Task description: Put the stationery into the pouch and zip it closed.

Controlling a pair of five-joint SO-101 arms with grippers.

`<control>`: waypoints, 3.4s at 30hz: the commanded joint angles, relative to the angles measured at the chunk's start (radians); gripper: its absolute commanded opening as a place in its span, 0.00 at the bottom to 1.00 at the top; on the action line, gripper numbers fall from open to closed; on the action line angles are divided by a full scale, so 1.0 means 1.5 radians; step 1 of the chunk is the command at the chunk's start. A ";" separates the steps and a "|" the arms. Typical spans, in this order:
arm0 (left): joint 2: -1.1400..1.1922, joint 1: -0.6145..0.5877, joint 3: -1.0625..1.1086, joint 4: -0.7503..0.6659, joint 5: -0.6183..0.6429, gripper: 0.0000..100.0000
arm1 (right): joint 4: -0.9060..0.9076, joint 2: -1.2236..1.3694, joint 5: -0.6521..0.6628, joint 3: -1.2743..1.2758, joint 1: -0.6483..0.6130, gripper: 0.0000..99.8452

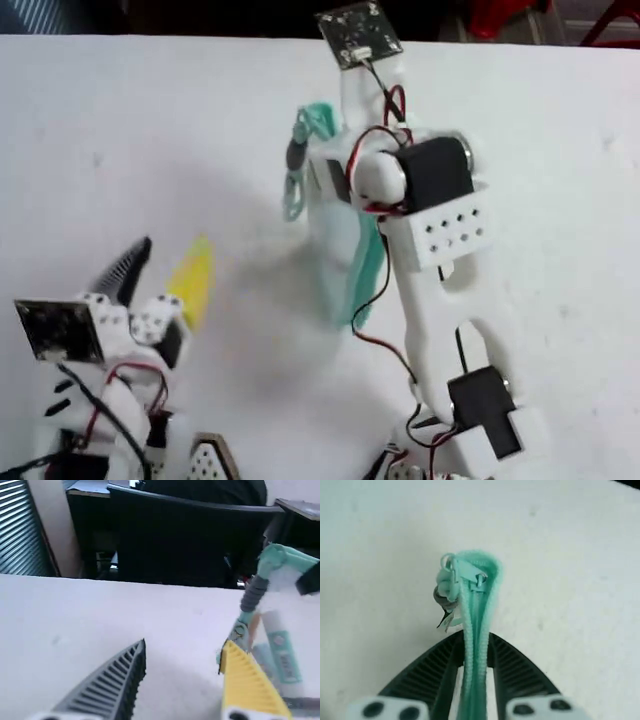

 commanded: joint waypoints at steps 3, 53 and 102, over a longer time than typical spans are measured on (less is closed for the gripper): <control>0.002 -0.119 0.082 -0.129 0.079 0.25 | -0.101 -0.037 0.007 -0.037 -0.074 0.02; 0.003 -0.064 0.136 -0.149 0.125 0.25 | -0.760 -0.060 0.024 0.889 0.311 0.02; 0.003 -0.008 0.146 -0.184 -0.103 0.02 | -0.524 -0.165 0.071 0.803 0.253 0.22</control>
